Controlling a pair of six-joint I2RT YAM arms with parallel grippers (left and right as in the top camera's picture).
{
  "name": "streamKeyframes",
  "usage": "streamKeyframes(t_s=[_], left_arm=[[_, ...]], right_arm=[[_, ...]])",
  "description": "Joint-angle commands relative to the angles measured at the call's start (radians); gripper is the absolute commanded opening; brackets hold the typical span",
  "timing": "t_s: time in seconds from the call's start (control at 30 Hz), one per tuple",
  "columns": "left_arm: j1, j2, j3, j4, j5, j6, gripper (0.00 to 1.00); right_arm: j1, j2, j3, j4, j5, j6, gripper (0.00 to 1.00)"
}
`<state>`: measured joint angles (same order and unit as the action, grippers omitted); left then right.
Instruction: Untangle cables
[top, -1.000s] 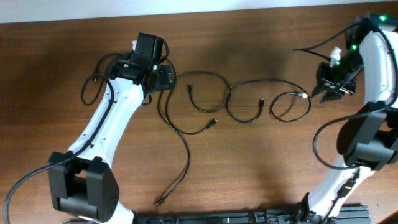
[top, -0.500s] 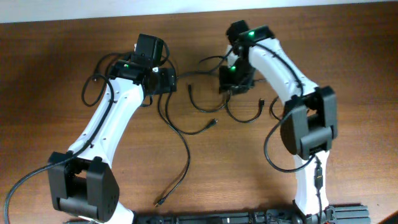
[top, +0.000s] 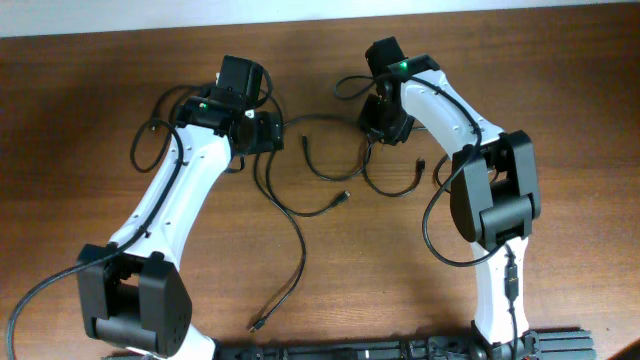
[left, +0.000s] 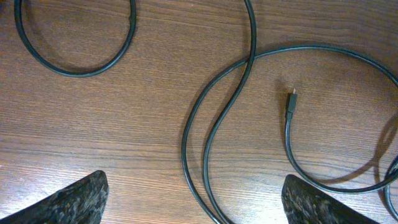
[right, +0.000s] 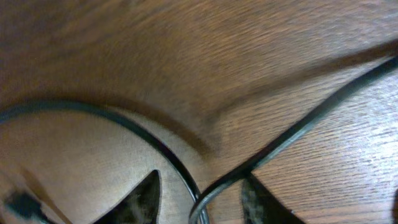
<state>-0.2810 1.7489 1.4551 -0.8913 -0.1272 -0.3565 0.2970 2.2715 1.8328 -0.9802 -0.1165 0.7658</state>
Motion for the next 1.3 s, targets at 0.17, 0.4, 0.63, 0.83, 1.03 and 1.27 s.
streamKeyframes(t_s=[0.17, 0.4, 0.63, 0.83, 1.03, 1.27], left_arm=[[0.002, 0.003, 0.003, -0.004, 0.008, -0.002, 0.90], [0.002, 0.003, 0.003, -0.012, 0.008, 0.006, 0.91], [0.002, 0.003, 0.003, -0.004, 0.007, 0.006, 0.91], [0.002, 0.003, 0.003, -0.005, 0.007, 0.006, 0.91], [0.002, 0.003, 0.003, -0.004, 0.007, 0.006, 0.91], [0.002, 0.003, 0.003, -0.009, 0.008, 0.006, 0.91]], right_arm=[[0.004, 0.013, -0.154, 0.216, -0.118, 0.242, 0.28], [-0.040, 0.013, -0.203, 0.339, -0.362, 0.135, 0.04], [-0.196, 0.013, -0.202, 0.605, -1.144, -0.348, 0.04], [-0.226, 0.006, -0.193, 0.853, -1.436, -0.198, 0.04], [-0.231, -0.042, -0.195, 1.034, -1.387, -0.055, 0.28], [-0.148, -0.038, -0.207, 0.706, -0.590, -0.081, 0.44]])
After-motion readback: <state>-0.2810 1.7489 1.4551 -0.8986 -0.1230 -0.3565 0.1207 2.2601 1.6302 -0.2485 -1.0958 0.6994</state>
